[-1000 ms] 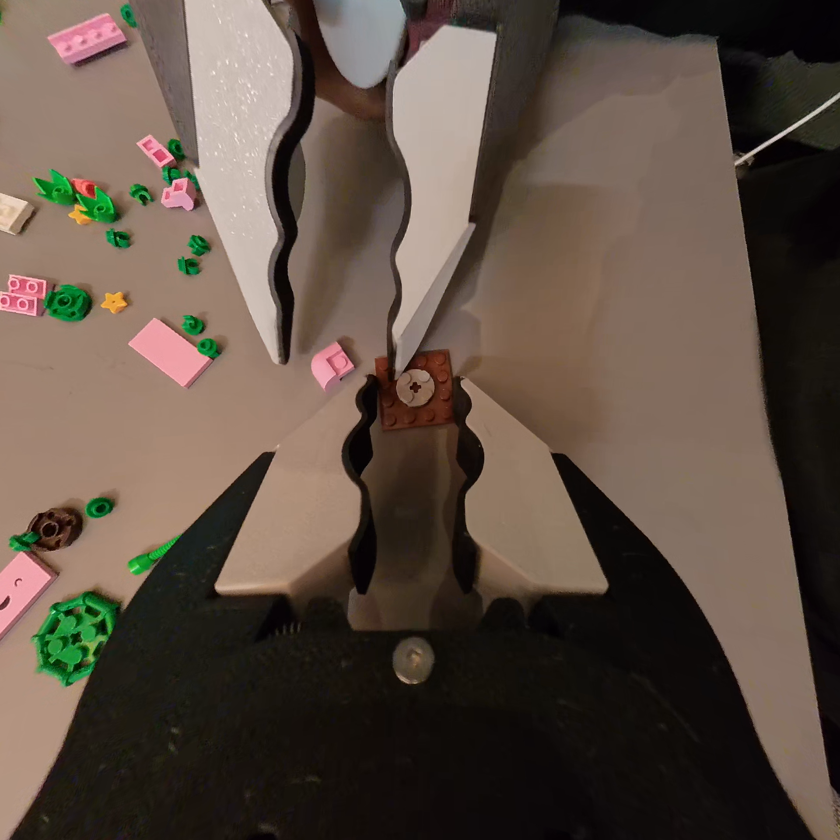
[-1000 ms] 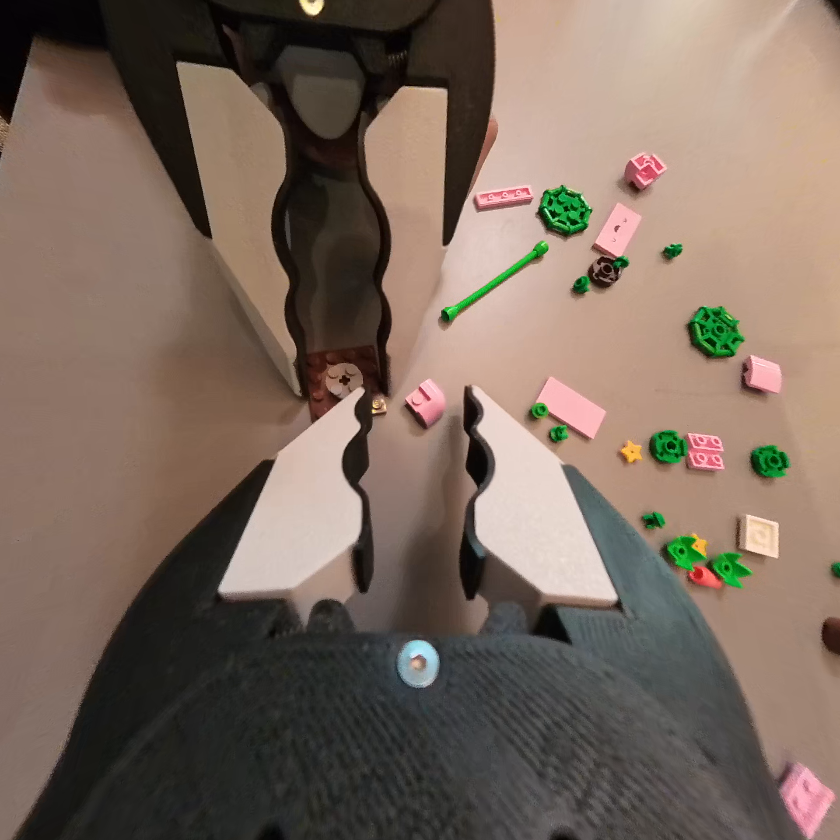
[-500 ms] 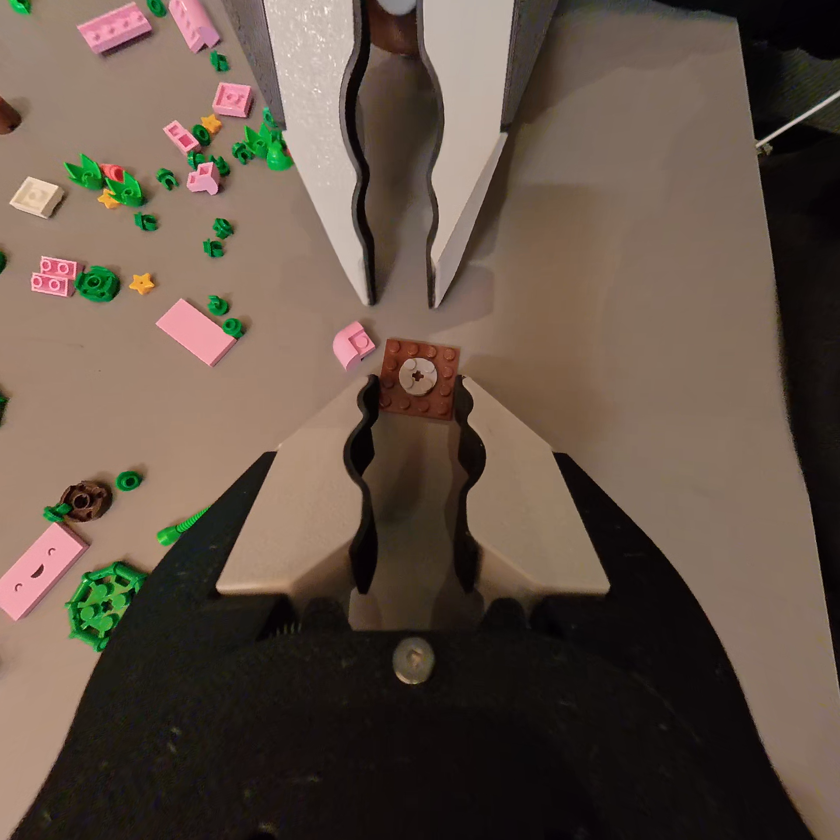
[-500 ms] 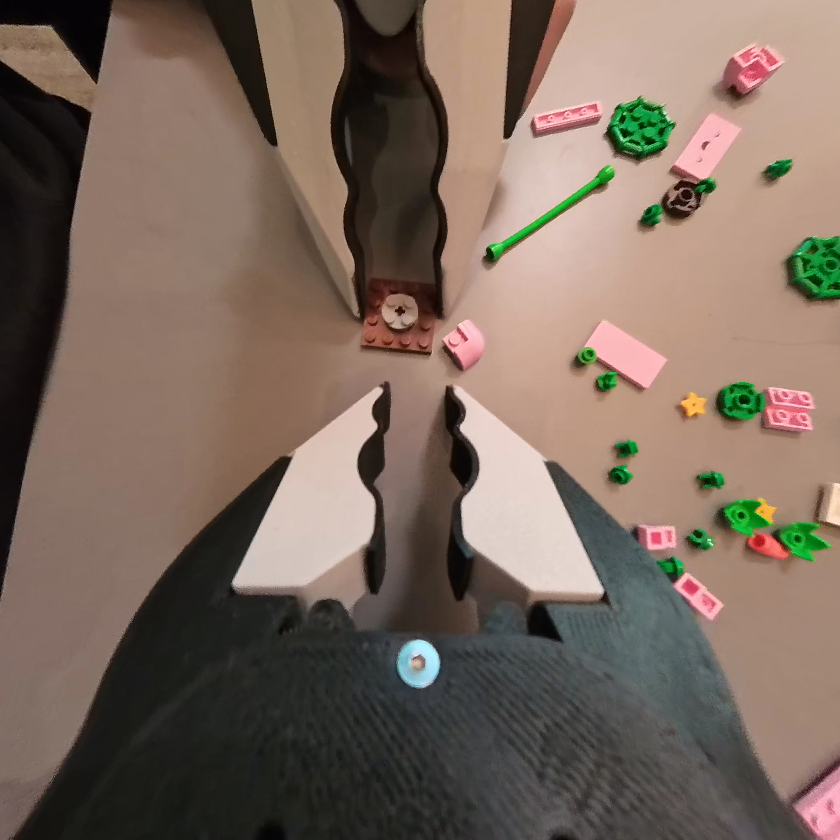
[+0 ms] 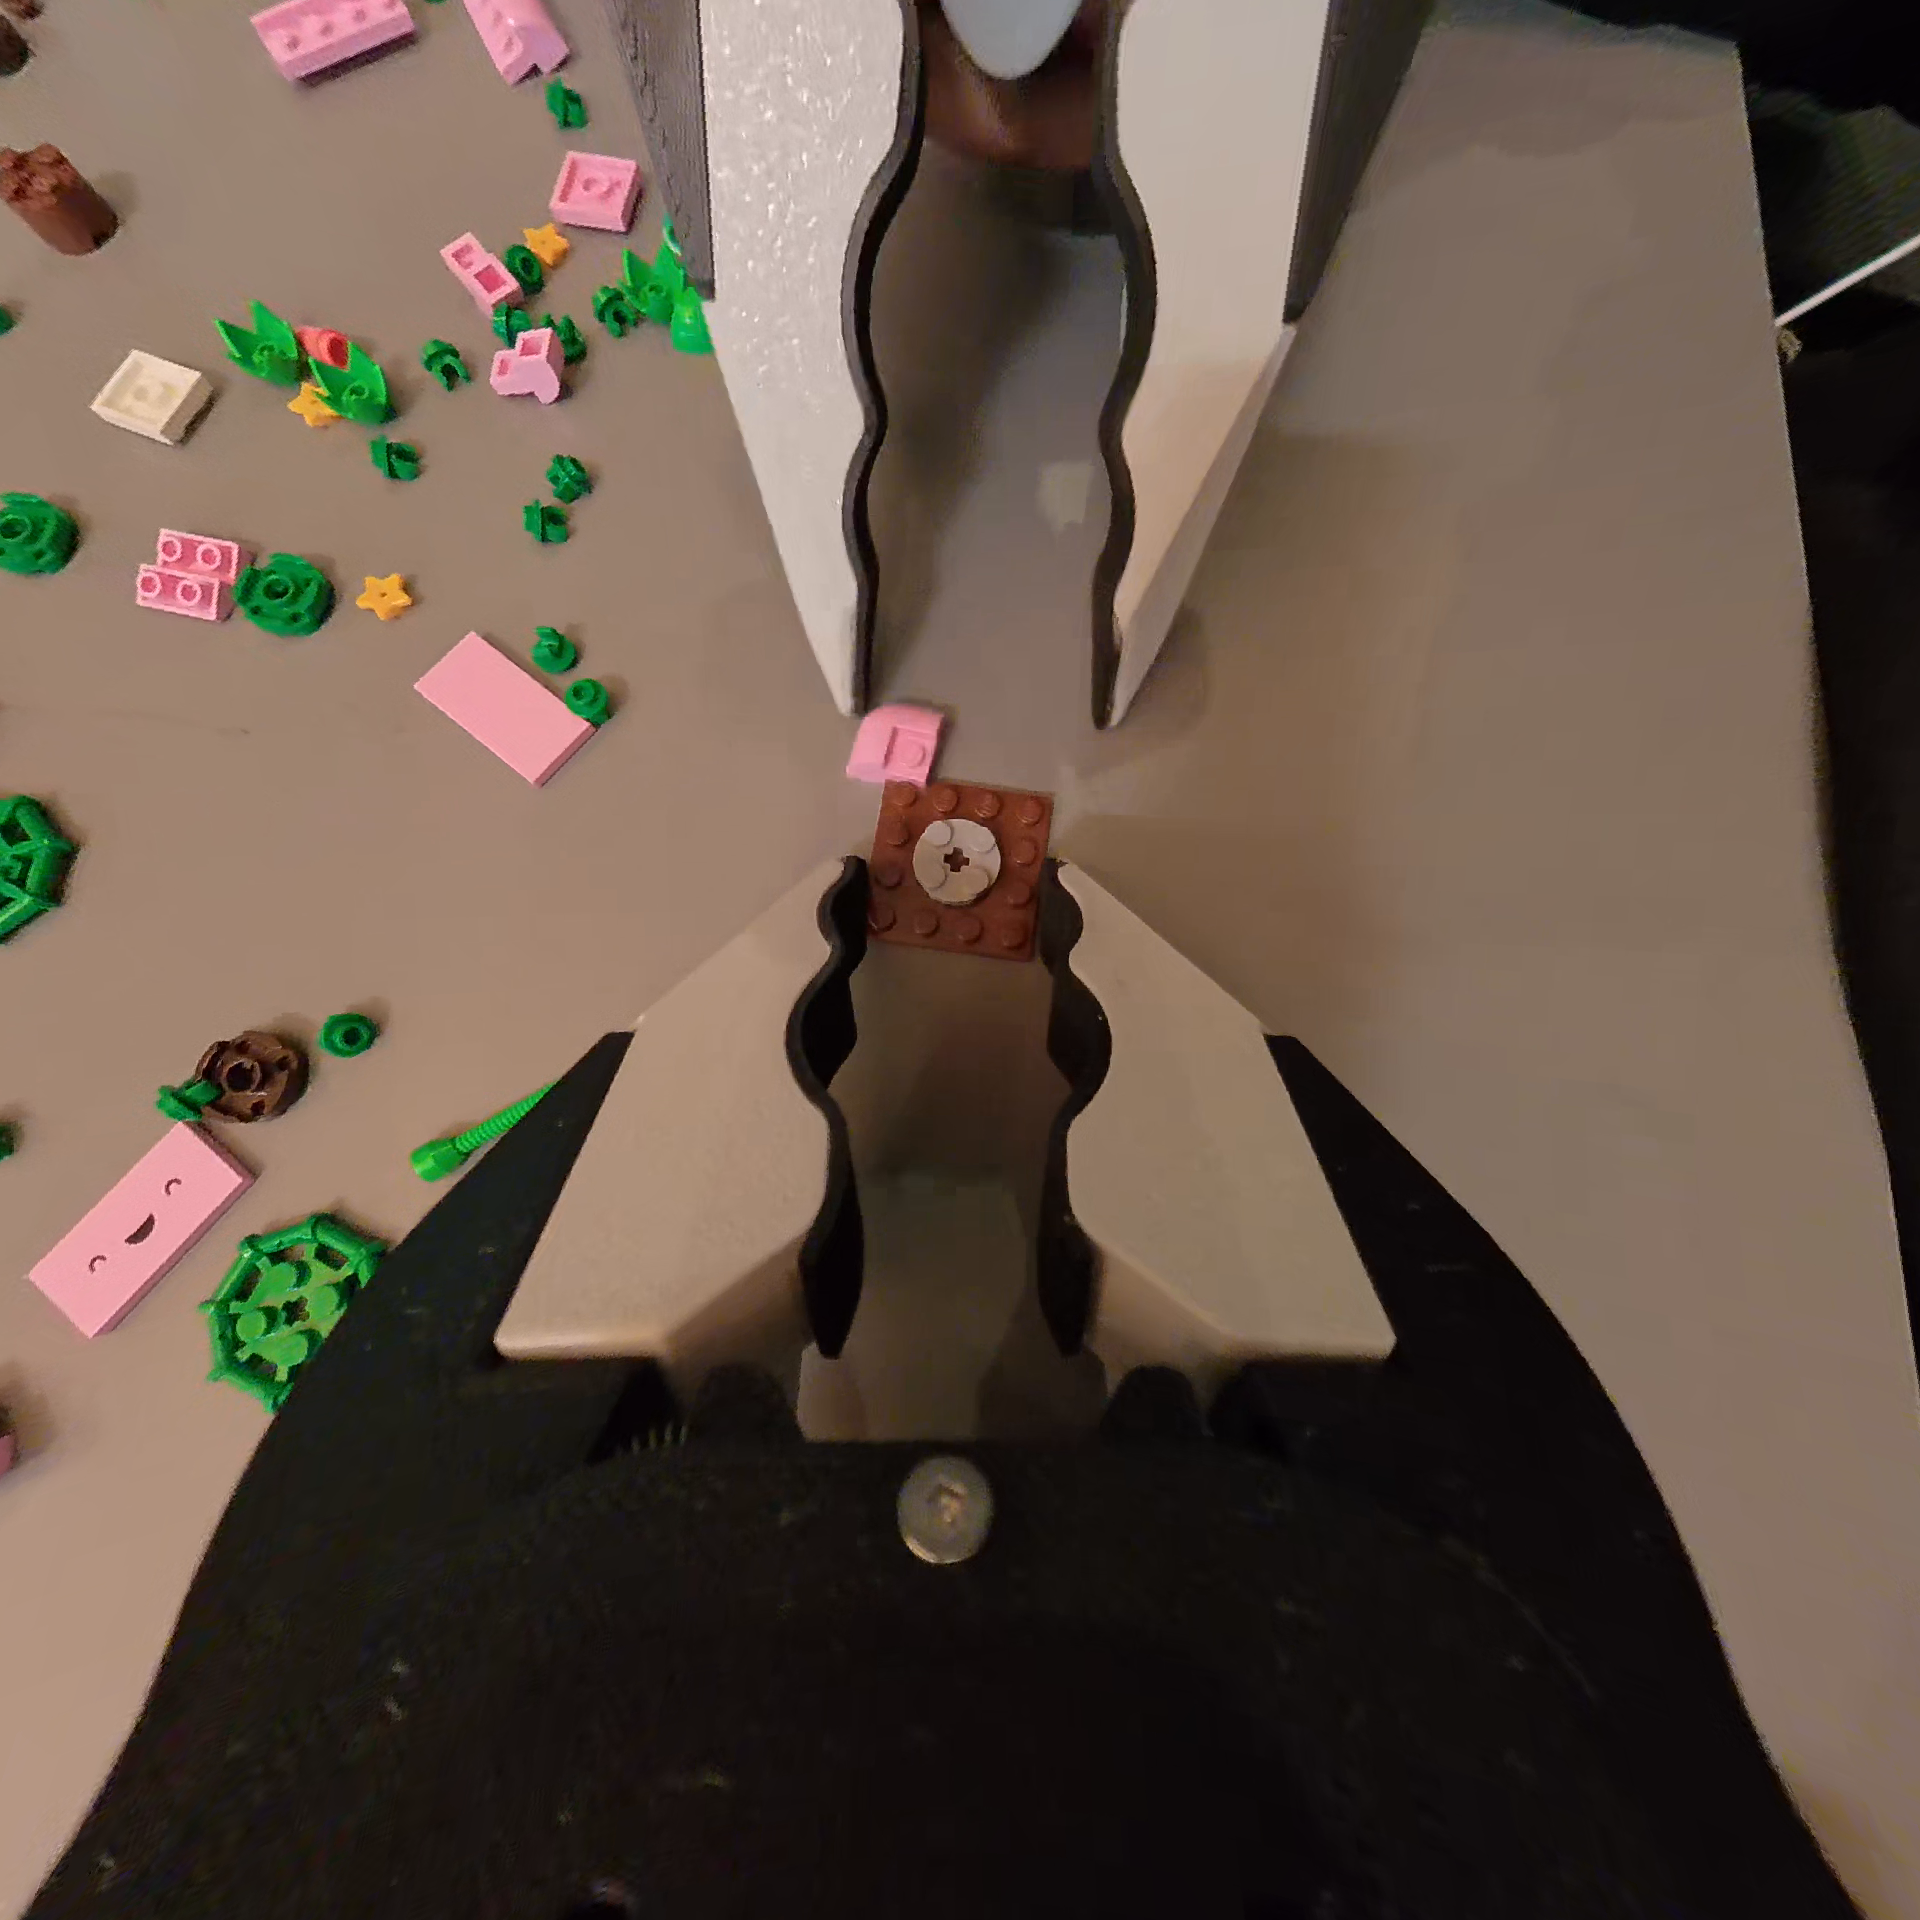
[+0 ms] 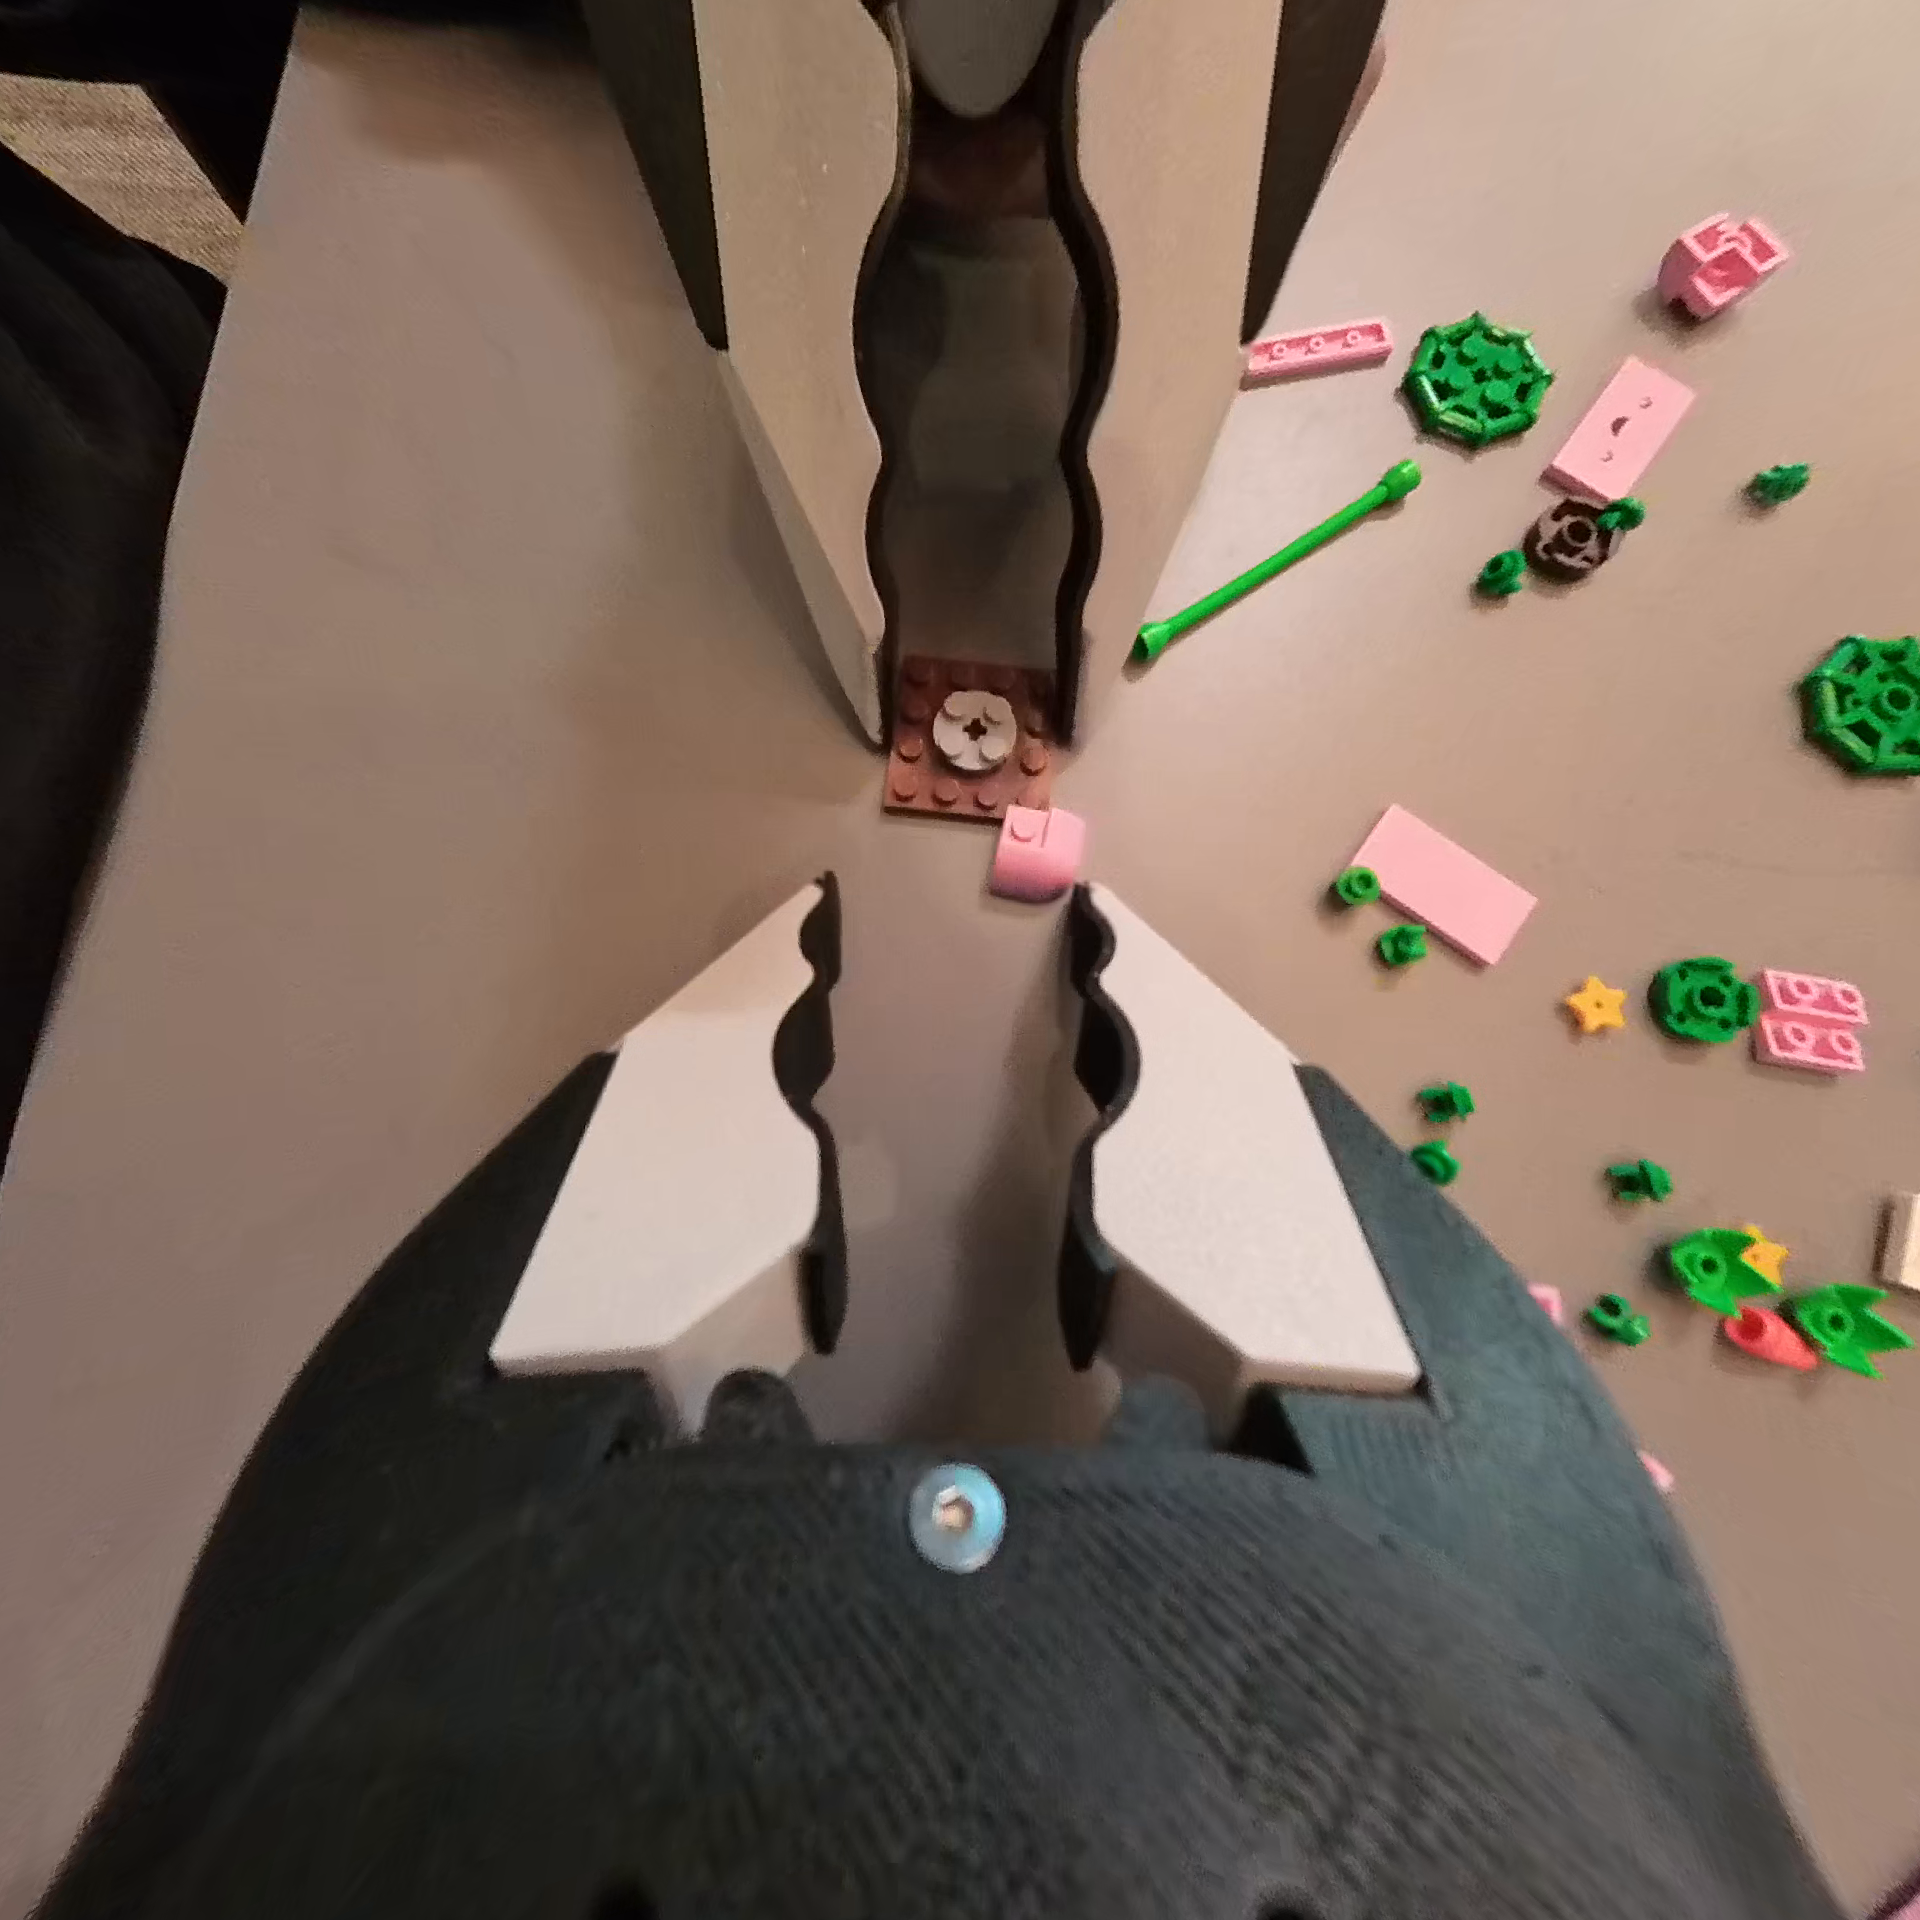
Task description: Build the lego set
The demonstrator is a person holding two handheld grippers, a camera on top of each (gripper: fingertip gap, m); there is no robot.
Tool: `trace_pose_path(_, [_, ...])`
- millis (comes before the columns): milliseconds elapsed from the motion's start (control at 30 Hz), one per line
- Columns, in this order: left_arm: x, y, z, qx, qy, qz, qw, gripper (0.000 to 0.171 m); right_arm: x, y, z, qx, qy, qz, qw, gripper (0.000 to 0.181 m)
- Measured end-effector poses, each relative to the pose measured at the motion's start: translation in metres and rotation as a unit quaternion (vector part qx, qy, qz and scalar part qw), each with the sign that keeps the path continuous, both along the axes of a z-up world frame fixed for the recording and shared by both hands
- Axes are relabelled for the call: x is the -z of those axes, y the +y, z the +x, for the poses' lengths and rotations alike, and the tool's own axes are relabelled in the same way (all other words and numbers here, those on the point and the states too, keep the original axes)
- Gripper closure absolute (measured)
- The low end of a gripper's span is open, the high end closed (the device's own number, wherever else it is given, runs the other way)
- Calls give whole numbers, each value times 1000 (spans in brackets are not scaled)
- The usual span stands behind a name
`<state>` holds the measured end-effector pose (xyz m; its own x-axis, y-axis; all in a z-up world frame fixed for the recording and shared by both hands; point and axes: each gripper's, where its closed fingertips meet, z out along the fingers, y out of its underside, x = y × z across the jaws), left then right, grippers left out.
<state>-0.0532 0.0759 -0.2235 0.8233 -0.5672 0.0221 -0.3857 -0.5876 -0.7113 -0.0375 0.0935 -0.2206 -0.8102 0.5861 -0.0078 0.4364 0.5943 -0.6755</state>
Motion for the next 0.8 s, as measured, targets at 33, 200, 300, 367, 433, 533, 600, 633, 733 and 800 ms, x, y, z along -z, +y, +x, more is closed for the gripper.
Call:
trace_pose_path(33, [0, 0, 0, 0, 1, 0, 1000, 140, 0, 2, 0, 2, -1, 1, 1000, 140])
trace_pose_path(200, [0, 0, 0, 1, 3, 1, 1000, 140, -3, 9, -12, 29, 26, 11, 999, 150])
trace_pose_path(300, [0, -1, 1, 3, 5, 3, 1000, 140, -7, 3, -14, 26, 29, -8, 999, 155])
trace_pose_path(367, [0, 0, 1, 3, 6, 3, 1000, 140, -4, 1, -14, 24, 27, -5, 999, 157])
trace_pose_path(433, [0, 0, 1, 3, 7, 3, 1000, 140, -1, 1, -15, 26, 25, 1, 999, 160])
trace_pose_path(533, [0, -1, 2, 6, 7, 4, 1000, 140, -1, 2, -18, 33, 25, -2, 999, 166])
trace_pose_path(600, [0, -1, 2, 8, 9, 4, 1000, 140, -1, 2, -18, 34, 23, -3, 999, 167])
trace_pose_path(633, [0, -1, 2, 9, 9, 5, 1000, 140, -1, 2, -18, 35, 21, -5, 999, 167])
trace_pose_path(733, [0, -1, 2, 9, 10, 5, 1000, 140, -3, 2, -18, 37, 23, -9, 999, 167])
trace_pose_path(800, [1, -1, 2, 9, 10, 5, 1000, 140, -6, 1, -19, 38, 27, -12, 999, 167])
